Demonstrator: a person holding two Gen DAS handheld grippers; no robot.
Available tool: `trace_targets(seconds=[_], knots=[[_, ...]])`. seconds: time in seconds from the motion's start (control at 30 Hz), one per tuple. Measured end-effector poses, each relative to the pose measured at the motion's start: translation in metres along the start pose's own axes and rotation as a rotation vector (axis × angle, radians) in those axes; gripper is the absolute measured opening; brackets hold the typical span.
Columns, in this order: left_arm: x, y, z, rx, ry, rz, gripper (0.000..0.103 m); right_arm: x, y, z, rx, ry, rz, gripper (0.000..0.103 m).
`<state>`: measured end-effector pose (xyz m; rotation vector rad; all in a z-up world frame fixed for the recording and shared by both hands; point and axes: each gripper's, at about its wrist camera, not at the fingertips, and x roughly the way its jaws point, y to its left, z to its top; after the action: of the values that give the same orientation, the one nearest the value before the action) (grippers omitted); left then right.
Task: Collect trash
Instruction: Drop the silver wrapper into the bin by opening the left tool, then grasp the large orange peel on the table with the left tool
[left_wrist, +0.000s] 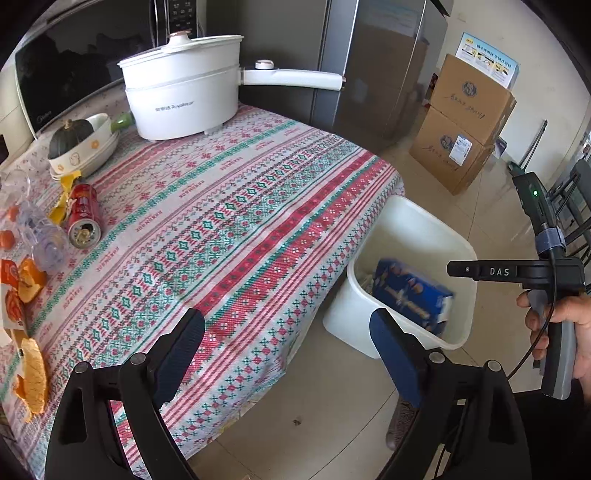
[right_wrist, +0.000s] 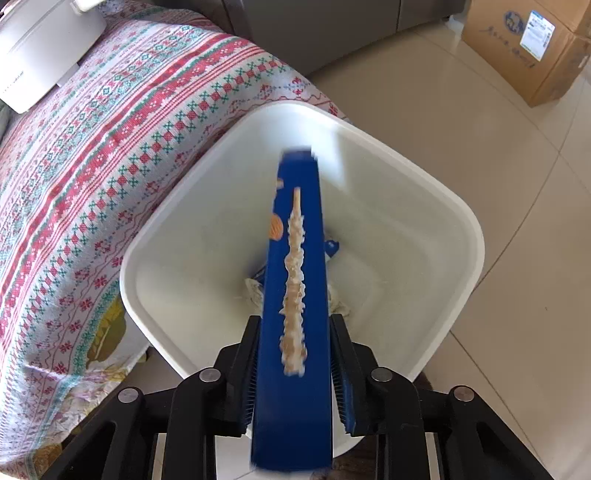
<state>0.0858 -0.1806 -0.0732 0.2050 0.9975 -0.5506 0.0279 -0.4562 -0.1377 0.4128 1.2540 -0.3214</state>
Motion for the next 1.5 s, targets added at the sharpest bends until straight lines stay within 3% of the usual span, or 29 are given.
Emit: trace_targets(seconds=[0.1,0.23,0.5,1.0,1.23,1.5], knots=[[-0.004,0.008,-0.001,-0.015,0.001,0.004,0.093,-0.009,0.006,0.001,0.014,-0.029,0.016,0.064],[-0.015,0.018,-0.003,-0.018,-0.019,0.028,0.093,-0.024,0.027,0.001,-0.022,-0.072,0.032,0.068],[-0.045,0.063,-0.014,-0.090,-0.082,0.100,0.103,-0.054,0.079,-0.002,-0.125,-0.196,0.092,0.078],[-0.073,0.134,-0.058,-0.182,-0.069,0.181,0.103,-0.078,0.178,-0.015,-0.346,-0.282,0.187,0.086],[-0.085,0.179,-0.081,-0.214,-0.020,0.229,0.103,-0.075,0.216,-0.023,-0.410,-0.270,0.223,0.087],[-0.084,0.240,-0.105,-0.316,0.074,0.197,0.103,-0.064,0.249,-0.030,-0.457,-0.243,0.227,0.088]])
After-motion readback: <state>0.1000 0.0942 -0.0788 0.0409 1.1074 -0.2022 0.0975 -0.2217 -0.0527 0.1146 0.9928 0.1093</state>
